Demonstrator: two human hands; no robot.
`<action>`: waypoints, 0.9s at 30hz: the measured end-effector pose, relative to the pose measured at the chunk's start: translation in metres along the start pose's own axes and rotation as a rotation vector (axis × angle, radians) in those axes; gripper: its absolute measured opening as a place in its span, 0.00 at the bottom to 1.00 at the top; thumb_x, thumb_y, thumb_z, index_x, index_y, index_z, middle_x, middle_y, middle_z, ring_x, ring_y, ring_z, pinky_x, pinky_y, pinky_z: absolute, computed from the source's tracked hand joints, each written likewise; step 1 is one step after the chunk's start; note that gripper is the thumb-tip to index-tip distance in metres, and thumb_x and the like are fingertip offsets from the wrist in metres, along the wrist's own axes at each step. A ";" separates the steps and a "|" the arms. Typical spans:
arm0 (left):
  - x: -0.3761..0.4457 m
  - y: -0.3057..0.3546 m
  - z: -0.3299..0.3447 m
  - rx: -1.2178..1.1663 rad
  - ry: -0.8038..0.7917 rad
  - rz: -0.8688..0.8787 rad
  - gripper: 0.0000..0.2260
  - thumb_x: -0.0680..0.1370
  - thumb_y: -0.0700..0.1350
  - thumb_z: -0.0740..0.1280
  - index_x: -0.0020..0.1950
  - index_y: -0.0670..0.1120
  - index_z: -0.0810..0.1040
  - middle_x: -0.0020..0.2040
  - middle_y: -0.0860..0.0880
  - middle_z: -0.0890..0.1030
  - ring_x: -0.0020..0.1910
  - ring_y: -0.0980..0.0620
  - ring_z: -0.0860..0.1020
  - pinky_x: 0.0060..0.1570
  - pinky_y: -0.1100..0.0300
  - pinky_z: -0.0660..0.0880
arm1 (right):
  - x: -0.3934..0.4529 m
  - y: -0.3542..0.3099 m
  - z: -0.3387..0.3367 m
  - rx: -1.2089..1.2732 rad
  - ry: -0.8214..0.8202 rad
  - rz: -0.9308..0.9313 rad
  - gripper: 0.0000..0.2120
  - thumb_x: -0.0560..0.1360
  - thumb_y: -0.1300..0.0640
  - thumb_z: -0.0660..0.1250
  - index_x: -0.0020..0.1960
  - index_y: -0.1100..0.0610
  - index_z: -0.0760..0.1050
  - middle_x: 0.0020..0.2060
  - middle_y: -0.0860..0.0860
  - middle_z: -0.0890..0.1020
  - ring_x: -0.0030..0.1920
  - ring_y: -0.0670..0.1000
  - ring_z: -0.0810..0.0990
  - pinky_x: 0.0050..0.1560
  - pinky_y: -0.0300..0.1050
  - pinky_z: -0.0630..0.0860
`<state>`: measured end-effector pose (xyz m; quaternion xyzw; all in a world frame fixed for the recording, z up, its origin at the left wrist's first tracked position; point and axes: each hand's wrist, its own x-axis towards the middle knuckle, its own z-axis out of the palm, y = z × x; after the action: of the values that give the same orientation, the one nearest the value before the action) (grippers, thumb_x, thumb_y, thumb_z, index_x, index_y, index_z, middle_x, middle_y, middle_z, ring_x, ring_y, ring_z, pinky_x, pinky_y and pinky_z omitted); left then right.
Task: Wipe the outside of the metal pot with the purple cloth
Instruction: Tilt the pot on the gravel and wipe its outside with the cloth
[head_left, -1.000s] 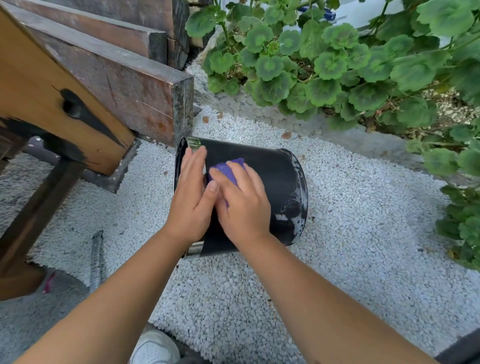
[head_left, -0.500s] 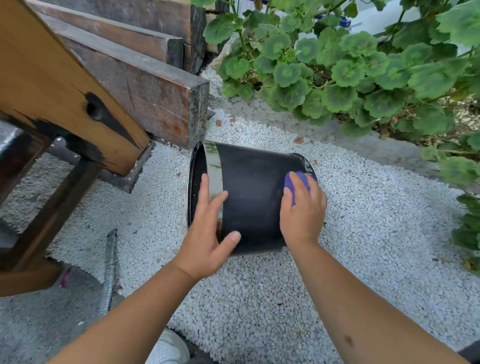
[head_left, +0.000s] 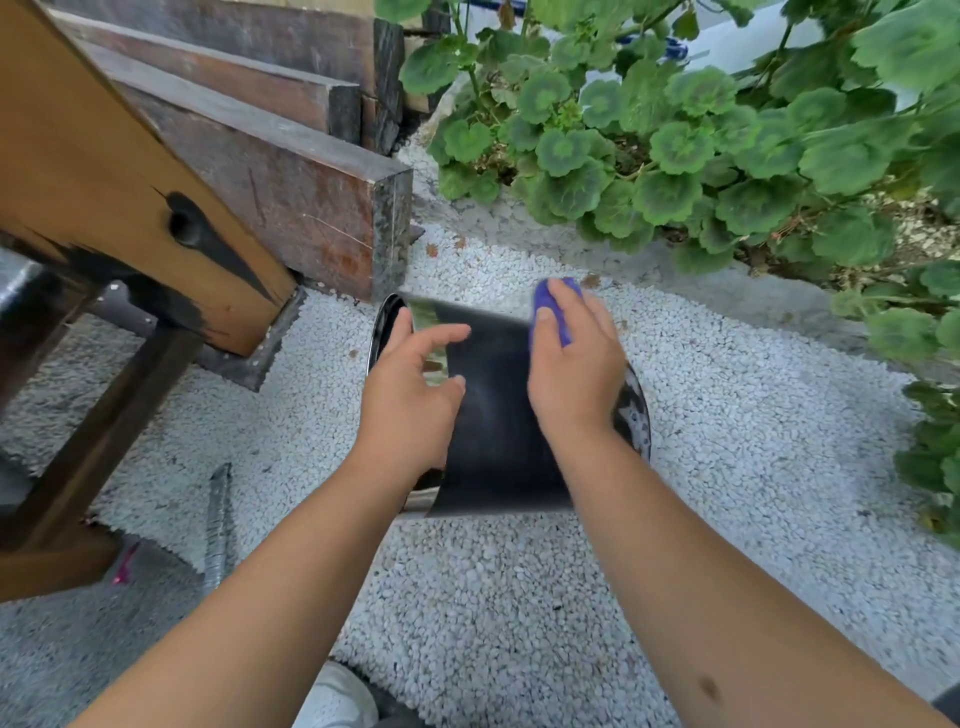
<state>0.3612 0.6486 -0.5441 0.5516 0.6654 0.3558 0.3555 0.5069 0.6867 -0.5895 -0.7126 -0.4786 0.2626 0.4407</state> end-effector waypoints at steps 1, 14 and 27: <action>0.002 0.002 0.000 -0.010 -0.008 -0.007 0.24 0.73 0.35 0.69 0.53 0.67 0.75 0.77 0.49 0.62 0.70 0.64 0.66 0.63 0.75 0.64 | -0.007 -0.012 0.004 0.018 -0.030 -0.072 0.17 0.77 0.50 0.61 0.65 0.47 0.77 0.68 0.50 0.75 0.67 0.50 0.72 0.65 0.40 0.64; -0.010 -0.004 0.003 0.355 -0.252 0.154 0.37 0.75 0.68 0.50 0.79 0.48 0.57 0.80 0.50 0.55 0.79 0.52 0.43 0.76 0.51 0.46 | -0.017 -0.005 0.011 -0.256 -0.343 -0.288 0.17 0.76 0.44 0.61 0.63 0.42 0.77 0.65 0.46 0.77 0.64 0.52 0.72 0.59 0.47 0.71; -0.011 0.016 0.018 0.522 -0.216 0.137 0.35 0.75 0.65 0.50 0.76 0.45 0.62 0.77 0.51 0.60 0.79 0.52 0.47 0.72 0.46 0.55 | 0.021 0.090 -0.054 -0.335 -0.246 0.038 0.16 0.79 0.51 0.62 0.66 0.46 0.76 0.68 0.46 0.75 0.67 0.51 0.70 0.64 0.42 0.64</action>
<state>0.3856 0.6418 -0.5381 0.7027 0.6541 0.1347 0.2454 0.5989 0.6723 -0.6420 -0.7475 -0.5522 0.2724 0.2492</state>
